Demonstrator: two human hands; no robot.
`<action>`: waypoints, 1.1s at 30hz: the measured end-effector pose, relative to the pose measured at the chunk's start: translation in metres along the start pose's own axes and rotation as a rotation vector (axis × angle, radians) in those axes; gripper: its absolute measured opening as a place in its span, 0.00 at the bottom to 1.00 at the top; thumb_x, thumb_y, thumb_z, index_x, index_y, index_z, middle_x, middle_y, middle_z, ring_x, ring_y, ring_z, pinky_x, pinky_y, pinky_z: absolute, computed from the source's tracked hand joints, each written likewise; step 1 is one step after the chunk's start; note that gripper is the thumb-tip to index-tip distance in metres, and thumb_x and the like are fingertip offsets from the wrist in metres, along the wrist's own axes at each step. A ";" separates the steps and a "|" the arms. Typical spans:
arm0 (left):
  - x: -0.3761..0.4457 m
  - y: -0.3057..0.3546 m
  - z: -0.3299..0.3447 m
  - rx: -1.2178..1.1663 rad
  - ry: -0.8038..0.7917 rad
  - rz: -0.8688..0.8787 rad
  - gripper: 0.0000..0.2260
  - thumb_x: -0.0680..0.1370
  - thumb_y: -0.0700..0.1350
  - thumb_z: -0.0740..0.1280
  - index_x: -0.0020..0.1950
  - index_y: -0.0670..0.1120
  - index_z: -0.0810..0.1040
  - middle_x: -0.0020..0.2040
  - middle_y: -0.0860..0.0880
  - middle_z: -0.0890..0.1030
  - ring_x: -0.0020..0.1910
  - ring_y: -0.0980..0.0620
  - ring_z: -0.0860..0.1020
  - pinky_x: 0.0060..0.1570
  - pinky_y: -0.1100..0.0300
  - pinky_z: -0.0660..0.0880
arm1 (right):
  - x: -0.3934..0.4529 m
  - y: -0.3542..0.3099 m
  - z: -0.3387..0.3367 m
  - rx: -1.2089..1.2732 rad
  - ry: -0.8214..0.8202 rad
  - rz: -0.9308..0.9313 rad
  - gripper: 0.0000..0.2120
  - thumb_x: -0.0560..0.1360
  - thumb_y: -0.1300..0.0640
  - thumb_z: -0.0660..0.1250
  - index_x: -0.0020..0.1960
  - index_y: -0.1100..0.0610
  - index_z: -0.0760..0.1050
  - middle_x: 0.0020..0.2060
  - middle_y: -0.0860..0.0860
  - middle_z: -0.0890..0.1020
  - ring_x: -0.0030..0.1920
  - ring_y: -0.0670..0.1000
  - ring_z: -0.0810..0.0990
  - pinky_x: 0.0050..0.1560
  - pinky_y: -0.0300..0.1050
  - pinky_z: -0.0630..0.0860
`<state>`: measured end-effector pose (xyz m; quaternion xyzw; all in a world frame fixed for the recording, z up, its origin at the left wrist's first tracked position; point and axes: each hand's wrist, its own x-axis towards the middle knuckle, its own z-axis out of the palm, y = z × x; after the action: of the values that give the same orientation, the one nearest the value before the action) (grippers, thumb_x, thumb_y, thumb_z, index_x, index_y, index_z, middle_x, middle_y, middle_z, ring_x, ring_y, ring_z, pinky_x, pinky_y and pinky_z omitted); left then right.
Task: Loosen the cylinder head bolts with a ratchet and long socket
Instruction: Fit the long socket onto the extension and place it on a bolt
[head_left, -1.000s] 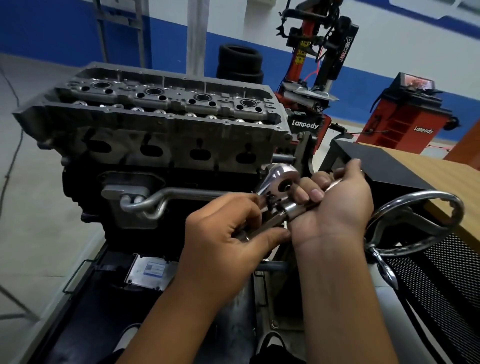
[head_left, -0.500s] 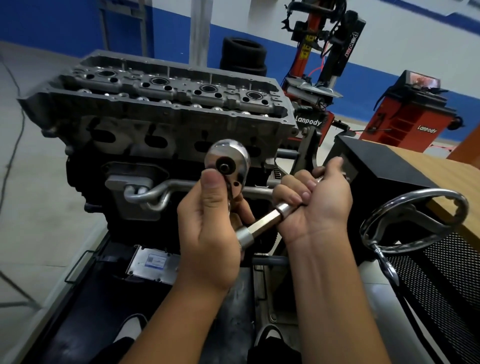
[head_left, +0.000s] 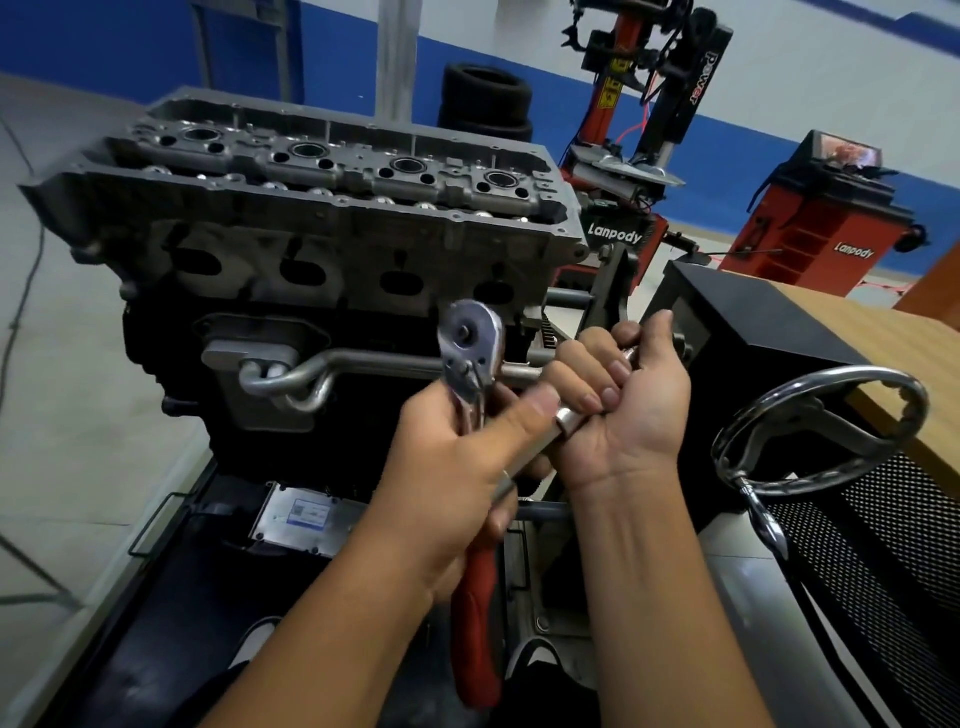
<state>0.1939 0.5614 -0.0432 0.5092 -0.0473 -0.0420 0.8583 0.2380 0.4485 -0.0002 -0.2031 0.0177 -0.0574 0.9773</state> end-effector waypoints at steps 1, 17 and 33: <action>-0.001 -0.002 -0.001 -0.005 -0.052 -0.077 0.11 0.69 0.50 0.78 0.44 0.49 0.79 0.32 0.41 0.79 0.18 0.55 0.66 0.19 0.68 0.62 | 0.001 -0.003 0.000 -0.013 0.011 -0.016 0.23 0.85 0.39 0.55 0.37 0.51 0.67 0.22 0.45 0.59 0.18 0.42 0.56 0.16 0.34 0.54; 0.017 0.031 -0.020 -0.383 0.206 0.297 0.05 0.76 0.48 0.68 0.49 0.49 0.75 0.38 0.51 0.83 0.27 0.59 0.70 0.20 0.68 0.61 | -0.013 -0.025 -0.017 -1.259 -0.532 0.523 0.12 0.79 0.46 0.64 0.42 0.51 0.80 0.27 0.53 0.72 0.21 0.46 0.62 0.25 0.35 0.60; 0.020 0.033 -0.021 -0.293 0.136 0.345 0.05 0.77 0.46 0.67 0.48 0.46 0.73 0.35 0.49 0.81 0.25 0.61 0.67 0.22 0.70 0.61 | -0.015 -0.024 -0.015 -1.352 -0.633 0.358 0.09 0.79 0.52 0.68 0.56 0.54 0.78 0.30 0.57 0.76 0.22 0.47 0.63 0.25 0.36 0.60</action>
<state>0.2174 0.5926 -0.0232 0.3650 -0.0693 0.1333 0.9188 0.2199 0.4223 -0.0043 -0.7574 -0.1991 0.1861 0.5934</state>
